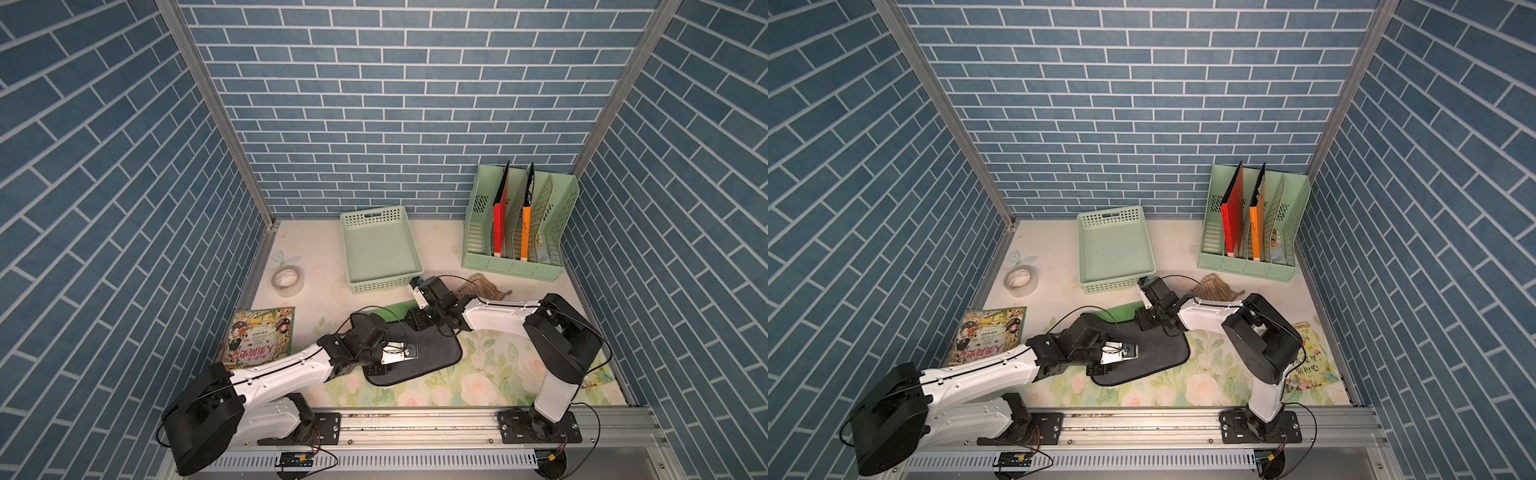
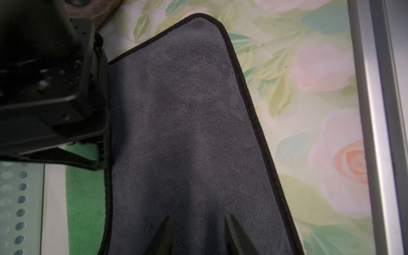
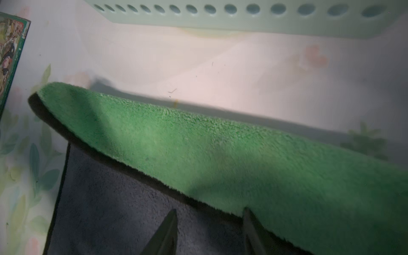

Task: Fold the square dishcloth
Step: Flatten out the cleaning item at the center of the board.

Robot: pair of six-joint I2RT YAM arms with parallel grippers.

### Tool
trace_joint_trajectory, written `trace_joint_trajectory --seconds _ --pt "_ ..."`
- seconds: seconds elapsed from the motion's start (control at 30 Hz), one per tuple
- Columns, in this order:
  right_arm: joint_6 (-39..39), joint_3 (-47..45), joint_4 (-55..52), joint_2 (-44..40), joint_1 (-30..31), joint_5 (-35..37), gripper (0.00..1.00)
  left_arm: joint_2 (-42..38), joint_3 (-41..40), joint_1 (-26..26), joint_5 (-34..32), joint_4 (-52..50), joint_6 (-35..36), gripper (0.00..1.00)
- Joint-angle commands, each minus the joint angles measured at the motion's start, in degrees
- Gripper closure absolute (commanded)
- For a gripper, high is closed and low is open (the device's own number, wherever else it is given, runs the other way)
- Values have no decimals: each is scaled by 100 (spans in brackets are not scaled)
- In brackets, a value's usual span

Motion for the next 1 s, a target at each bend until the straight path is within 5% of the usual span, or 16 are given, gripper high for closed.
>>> trace_joint_trajectory --seconds 0.0,0.27,0.63,0.83,0.97 --pt "60 401 34 332 22 -53 52 220 -231 -260 -585 289 -56 58" --pt "49 1231 -14 1047 -250 28 53 461 -500 -669 -859 -162 188 61" --pt "-301 1940 -249 909 -517 699 51 -549 -508 -727 -526 -1831 699 72" --pt "-415 1194 -337 4 -353 774 51 -1291 -15 -468 -499 -2288 729 72" --pt "-349 202 -457 -671 -153 929 48 -1548 299 -44 -397 -1662 683 69"
